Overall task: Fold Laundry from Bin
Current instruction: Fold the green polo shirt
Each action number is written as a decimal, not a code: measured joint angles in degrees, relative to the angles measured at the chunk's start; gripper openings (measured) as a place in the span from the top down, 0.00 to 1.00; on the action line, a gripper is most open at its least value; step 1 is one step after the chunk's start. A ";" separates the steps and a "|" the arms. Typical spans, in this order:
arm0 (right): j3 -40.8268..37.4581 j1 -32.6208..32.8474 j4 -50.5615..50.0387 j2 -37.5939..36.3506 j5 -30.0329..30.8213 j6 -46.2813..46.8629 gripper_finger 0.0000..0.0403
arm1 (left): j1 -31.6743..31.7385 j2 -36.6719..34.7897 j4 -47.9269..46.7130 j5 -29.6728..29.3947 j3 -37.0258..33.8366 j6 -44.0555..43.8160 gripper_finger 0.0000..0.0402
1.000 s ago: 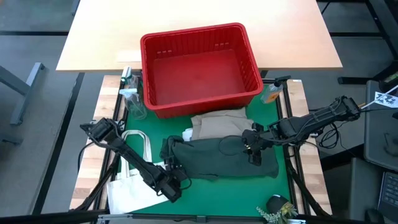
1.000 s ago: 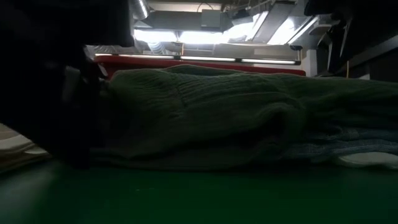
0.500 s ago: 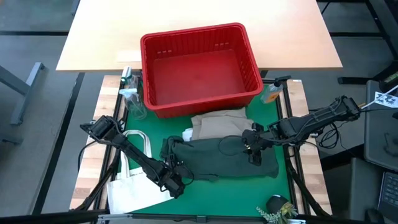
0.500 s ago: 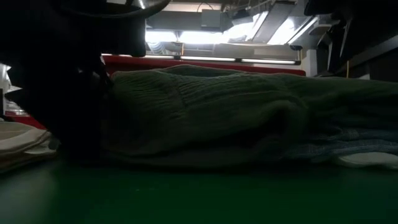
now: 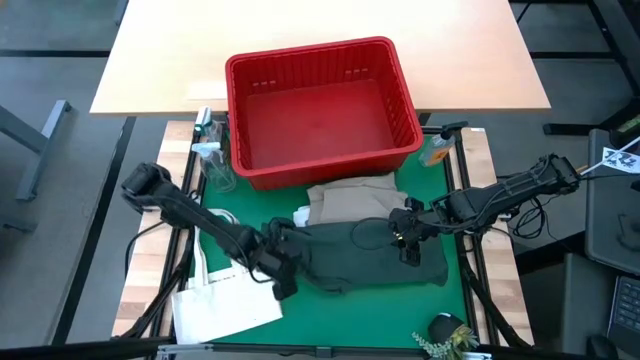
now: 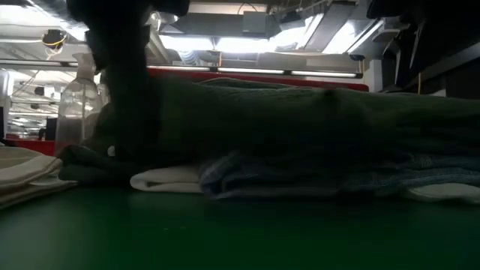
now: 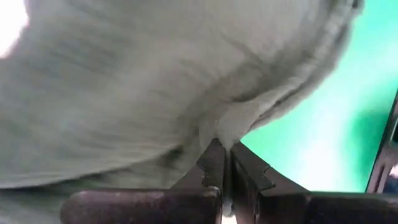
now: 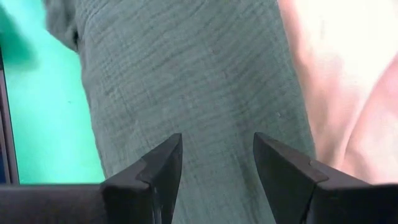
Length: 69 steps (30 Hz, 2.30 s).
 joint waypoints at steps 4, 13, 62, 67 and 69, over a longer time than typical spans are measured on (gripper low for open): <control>0.00 0.01 0.02 0.00 -0.02 0.00 0.51 | 2.60 -3.88 -1.00 -1.20 0.00 0.25 0.99; 0.00 0.00 0.66 0.00 -0.02 0.00 0.51 | 7.18 -9.01 -7.77 -1.64 0.13 0.07 0.99; 0.00 0.01 -5.18 -7.23 -8.10 0.04 0.51 | 18.42 -8.45 -15.49 -5.37 0.12 -1.92 0.58; 0.00 0.01 -8.54 -7.23 -10.97 2.66 0.51 | 21.20 -8.68 -15.52 2.83 0.13 0.61 0.61; 0.00 0.03 -10.79 -7.23 -12.03 5.29 0.51 | 22.41 -8.84 -14.97 6.30 0.13 0.87 0.62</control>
